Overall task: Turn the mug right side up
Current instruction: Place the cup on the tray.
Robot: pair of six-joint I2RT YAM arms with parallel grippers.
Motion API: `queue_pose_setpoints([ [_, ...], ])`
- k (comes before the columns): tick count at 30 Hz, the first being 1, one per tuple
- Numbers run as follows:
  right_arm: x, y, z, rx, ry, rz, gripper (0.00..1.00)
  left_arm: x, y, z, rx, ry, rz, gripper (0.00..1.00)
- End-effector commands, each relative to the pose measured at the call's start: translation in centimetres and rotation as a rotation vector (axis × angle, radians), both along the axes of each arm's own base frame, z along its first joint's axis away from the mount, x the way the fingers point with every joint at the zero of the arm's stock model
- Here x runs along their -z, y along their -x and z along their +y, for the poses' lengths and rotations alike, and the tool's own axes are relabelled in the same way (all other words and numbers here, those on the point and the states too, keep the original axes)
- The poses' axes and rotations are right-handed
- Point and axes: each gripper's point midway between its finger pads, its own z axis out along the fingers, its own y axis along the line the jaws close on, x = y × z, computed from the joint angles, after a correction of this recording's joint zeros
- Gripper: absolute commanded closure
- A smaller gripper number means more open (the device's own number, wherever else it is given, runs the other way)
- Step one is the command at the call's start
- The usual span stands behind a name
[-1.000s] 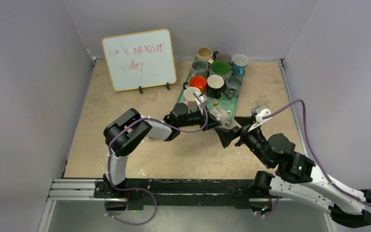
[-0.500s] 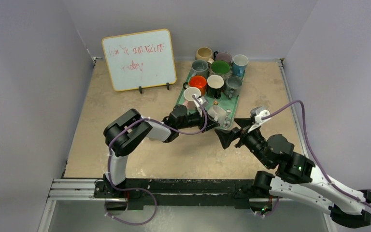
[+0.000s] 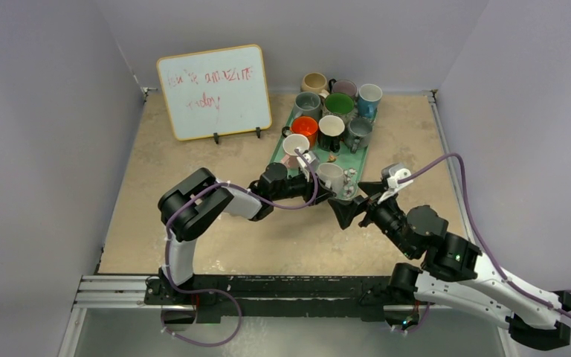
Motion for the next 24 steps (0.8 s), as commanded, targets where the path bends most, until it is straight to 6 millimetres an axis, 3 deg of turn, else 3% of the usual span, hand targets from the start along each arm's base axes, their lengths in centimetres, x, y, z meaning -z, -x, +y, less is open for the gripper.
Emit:
queue_pose_setpoints([
  [1,-0.9,-0.2,0.6,-0.007,-0.042,-0.012,0.01,-1.7,-1.3,0.7,-0.043,0.016,-0.07,0.7],
  [9,-0.8,-0.3,0.9,-0.007,-0.039,-0.012,0.01,-0.6,-2.2,0.9,-0.076,-0.034,-0.066,0.61],
  [14,-0.4,-0.4,1.2,-0.007,-0.032,-0.009,0.01,-0.6,-2.7,0.9,-0.076,-0.039,-0.089,0.81],
  [24,-0.5,-0.6,1.3,-0.006,-0.026,-0.017,0.01,0.2,-2.7,0.8,-0.05,-0.071,-0.146,0.83],
])
